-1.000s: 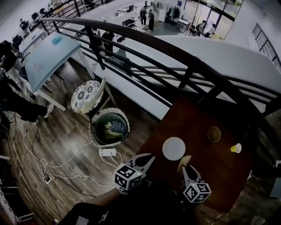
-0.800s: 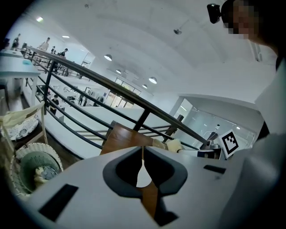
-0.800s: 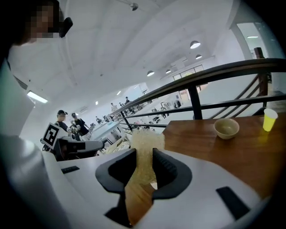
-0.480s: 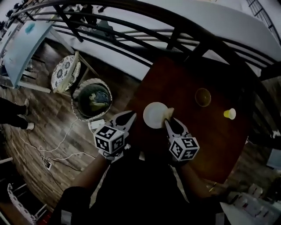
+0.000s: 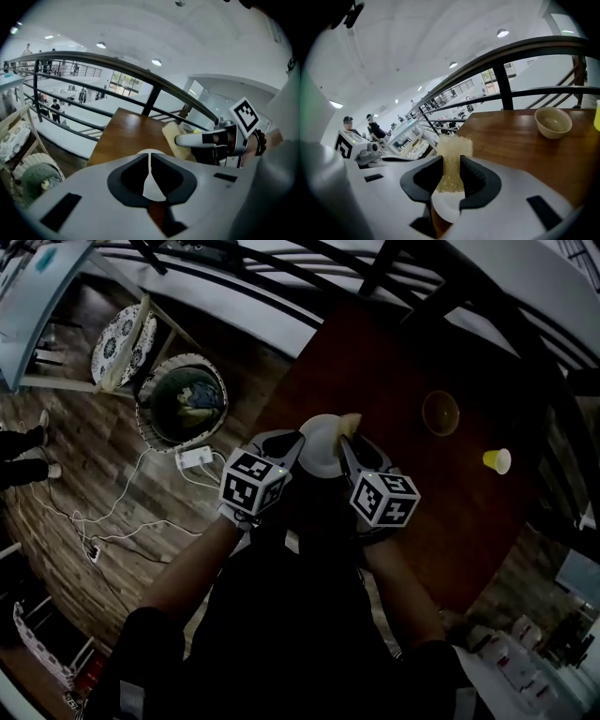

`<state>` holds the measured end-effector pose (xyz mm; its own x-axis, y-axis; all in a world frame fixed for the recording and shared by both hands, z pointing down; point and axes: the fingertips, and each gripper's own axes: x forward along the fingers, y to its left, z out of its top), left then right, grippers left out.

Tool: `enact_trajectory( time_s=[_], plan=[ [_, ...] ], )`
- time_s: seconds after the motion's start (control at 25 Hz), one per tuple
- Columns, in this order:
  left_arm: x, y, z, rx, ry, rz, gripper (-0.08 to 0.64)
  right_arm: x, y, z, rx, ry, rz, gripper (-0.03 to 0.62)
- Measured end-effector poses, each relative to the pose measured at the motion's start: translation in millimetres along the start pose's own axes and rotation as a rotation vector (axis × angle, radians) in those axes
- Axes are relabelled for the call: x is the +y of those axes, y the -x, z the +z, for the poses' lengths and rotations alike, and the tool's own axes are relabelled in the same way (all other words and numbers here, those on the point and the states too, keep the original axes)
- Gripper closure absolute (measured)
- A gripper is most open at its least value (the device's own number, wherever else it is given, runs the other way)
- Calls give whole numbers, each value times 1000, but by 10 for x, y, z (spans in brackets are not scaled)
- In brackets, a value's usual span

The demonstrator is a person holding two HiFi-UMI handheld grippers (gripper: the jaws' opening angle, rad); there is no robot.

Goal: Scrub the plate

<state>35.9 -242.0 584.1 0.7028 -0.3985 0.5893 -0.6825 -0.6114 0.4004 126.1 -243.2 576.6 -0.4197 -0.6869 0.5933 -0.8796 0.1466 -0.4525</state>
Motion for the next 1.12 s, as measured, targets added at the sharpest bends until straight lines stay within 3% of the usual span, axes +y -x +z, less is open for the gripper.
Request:
enact_trajectory(
  time_s=[0.2, 0.4, 0.72, 1.12],
  plan=[
    [-83, -267, -514, 113, 135, -84, 532, 193, -394, -226, 112, 39, 81, 466],
    [9, -382, -728, 181, 120, -57, 532, 273, -722, -463, 216, 35, 119, 465],
    [38, -430, -783, 218, 99, -13, 532, 227, -767, -488, 216, 49, 106, 465],
    [58, -463, -729, 211, 100, 9, 533, -280, -452, -390, 170, -12, 21, 466]
  ],
)
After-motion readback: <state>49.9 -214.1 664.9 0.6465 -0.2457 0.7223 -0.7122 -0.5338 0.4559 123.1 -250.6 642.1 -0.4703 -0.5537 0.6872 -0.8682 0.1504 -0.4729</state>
